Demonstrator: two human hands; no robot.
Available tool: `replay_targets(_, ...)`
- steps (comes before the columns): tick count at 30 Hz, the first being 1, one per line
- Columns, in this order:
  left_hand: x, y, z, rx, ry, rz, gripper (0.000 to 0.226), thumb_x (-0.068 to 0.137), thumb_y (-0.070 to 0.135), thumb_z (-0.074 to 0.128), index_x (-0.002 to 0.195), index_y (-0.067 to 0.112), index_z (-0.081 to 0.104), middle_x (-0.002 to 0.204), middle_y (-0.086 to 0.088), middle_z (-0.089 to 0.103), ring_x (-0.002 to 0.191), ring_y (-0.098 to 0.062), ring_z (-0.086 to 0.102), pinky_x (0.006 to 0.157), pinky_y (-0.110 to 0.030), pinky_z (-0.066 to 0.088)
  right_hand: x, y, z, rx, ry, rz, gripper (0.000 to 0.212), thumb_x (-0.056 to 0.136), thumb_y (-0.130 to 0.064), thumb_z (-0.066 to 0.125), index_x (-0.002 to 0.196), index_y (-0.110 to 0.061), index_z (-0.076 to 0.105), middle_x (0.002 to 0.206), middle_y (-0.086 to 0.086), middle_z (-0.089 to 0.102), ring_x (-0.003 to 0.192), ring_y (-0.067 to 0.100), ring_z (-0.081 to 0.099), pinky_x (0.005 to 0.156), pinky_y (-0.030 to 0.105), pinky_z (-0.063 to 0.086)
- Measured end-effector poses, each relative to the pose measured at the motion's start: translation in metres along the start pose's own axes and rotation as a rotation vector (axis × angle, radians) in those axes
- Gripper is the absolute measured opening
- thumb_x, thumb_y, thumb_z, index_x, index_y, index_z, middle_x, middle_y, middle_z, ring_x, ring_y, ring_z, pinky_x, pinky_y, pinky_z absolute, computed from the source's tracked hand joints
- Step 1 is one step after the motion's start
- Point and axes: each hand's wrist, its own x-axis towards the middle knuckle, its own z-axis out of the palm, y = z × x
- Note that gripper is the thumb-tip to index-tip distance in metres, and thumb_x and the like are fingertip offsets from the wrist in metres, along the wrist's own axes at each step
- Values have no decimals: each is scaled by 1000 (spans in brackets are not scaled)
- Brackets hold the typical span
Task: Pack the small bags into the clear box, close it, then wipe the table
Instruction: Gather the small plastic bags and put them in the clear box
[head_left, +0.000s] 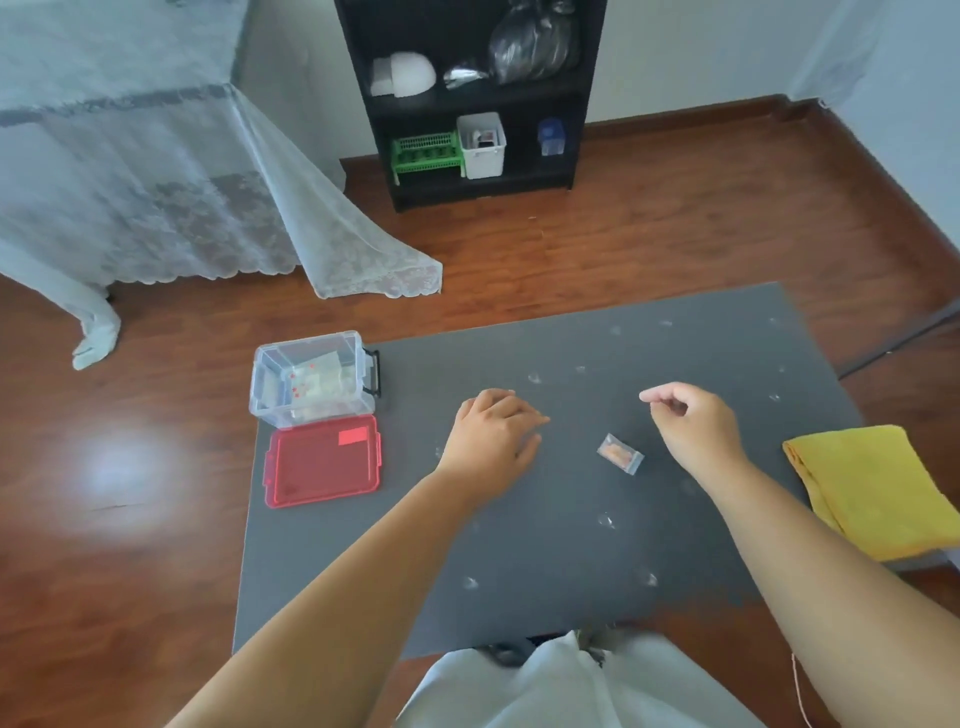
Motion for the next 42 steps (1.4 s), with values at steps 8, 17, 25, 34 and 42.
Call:
replay_targets(8,30,58,45,146,-318,105,40,93,34,49,133,32,52,131,9,52,124,-19,40,102,-33,29,-14,67,-51,-144,48,17,16,82,-12,66,95,-22,70,93,0,63,68,14,55,58,22,39)
replay_targets(17,32,78,75,78,-279,-20,35,94,29,50,128,29,54,122,5,55,113,-20,49,95,-28,37,-21,95,-56,-211,-14,12,40,77,-23,78,113,-17,62,89,1,57,81,20,53,66,29,36)
replay_targets(25,32,81,82,-174,-249,-353,16,83,22,67,99,20,68,104,-1,47,102,-24,51,82,-32,47,-17,97,-50,-176,-24,46,49,79,-15,77,124,-16,57,89,3,62,86,22,57,72,33,46)
replay_targets(34,17,77,75,-277,-290,-519,14,72,24,73,74,24,59,75,6,59,62,-13,52,51,-22,38,-3,94,-48,-127,-94,183,43,77,-7,74,115,-18,59,97,8,63,82,22,59,62,28,41)
replay_targets(42,3,65,71,-380,-197,-545,8,77,28,72,75,24,65,80,1,67,71,-17,61,57,-26,47,-6,93,-48,-62,-115,173,24,75,-4,66,83,-25,62,71,-7,61,64,14,57,50,26,40)
